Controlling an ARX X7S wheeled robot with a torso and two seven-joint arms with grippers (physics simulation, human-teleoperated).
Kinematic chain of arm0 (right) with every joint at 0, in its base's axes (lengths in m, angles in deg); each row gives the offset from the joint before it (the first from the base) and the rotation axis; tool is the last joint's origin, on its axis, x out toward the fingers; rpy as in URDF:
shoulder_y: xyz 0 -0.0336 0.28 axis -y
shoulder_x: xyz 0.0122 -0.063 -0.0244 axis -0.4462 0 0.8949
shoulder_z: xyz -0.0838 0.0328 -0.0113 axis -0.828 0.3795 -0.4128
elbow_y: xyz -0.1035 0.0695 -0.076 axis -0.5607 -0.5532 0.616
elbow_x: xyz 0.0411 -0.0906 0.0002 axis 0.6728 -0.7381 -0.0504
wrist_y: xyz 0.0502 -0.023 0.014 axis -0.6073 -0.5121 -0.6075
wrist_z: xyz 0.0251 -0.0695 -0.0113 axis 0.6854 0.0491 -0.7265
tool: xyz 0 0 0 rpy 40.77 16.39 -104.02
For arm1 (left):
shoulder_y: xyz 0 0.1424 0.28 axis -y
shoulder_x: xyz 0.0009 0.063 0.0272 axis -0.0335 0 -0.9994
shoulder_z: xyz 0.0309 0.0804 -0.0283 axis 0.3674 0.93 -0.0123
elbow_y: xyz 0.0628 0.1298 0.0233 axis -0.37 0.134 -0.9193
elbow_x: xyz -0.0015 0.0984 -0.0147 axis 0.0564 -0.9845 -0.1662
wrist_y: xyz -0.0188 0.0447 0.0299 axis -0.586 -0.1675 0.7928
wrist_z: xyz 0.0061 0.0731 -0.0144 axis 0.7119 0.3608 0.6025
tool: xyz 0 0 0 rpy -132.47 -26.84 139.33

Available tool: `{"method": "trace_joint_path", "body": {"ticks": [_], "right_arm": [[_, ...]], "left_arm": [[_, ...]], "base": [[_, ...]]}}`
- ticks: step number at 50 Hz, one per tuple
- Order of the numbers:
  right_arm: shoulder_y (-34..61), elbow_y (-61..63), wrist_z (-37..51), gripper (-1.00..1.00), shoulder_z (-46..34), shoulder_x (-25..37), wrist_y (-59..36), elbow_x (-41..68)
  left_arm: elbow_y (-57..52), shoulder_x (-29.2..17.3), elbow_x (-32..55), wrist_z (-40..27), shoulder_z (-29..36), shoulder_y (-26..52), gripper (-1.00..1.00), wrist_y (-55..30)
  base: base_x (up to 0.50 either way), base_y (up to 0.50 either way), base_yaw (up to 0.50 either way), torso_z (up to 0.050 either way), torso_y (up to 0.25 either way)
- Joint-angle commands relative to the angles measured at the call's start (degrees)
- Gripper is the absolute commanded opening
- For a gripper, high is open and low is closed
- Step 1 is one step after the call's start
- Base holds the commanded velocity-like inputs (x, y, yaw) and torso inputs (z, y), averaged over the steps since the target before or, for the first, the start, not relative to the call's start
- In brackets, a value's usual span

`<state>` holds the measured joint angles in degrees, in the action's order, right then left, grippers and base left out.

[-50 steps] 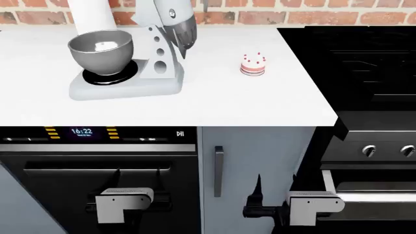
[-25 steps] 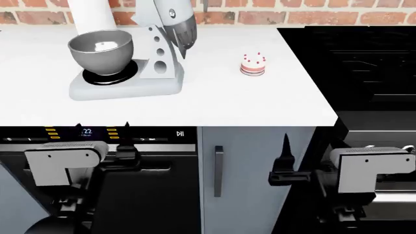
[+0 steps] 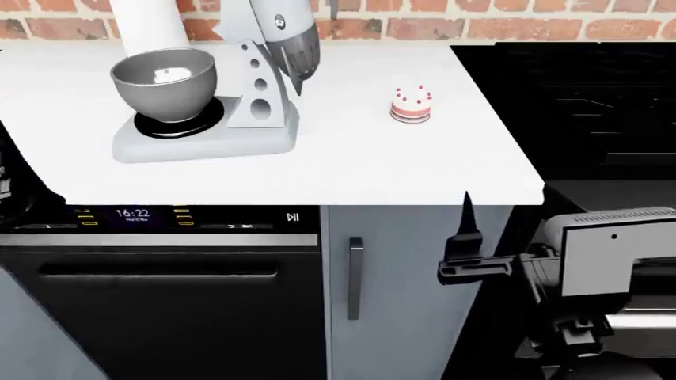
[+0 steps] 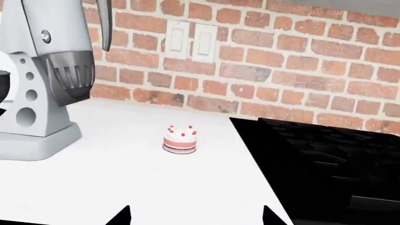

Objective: Place the cake in the stand mixer bowl.

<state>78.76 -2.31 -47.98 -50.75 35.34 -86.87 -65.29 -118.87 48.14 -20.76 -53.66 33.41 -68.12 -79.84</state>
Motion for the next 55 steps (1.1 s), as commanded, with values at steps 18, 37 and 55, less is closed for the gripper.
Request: {"method": "trace_joint_path", "body": {"ticks": [18,37,55], "right_arm": [[7.0,2.9,-0.2,1.00,-0.7,0.8,-7.4,2.9],[17.9,7.4,7.1,1.00,5.7,4.3,-18.9,18.5],[18.2,6.7,12.5,1.00,7.9,6.4,-18.6,27.1]], "left_arm": [[-3.1,-17.0,20.9,-16.2,-16.6,8.6,1.00,-7.8],[-2.6,-17.6,20.4,-17.0,-15.7,5.9,1.00,-4.9],[-2.2,-18.1,20.4,-17.8,-15.1,4.2,1.00,-3.1]], "base": [[0.16,0.00,0.00,0.000,0.000],[0.42,0.00,0.00,0.000,0.000],[0.00,0.47,0.00,0.000,0.000]]}}
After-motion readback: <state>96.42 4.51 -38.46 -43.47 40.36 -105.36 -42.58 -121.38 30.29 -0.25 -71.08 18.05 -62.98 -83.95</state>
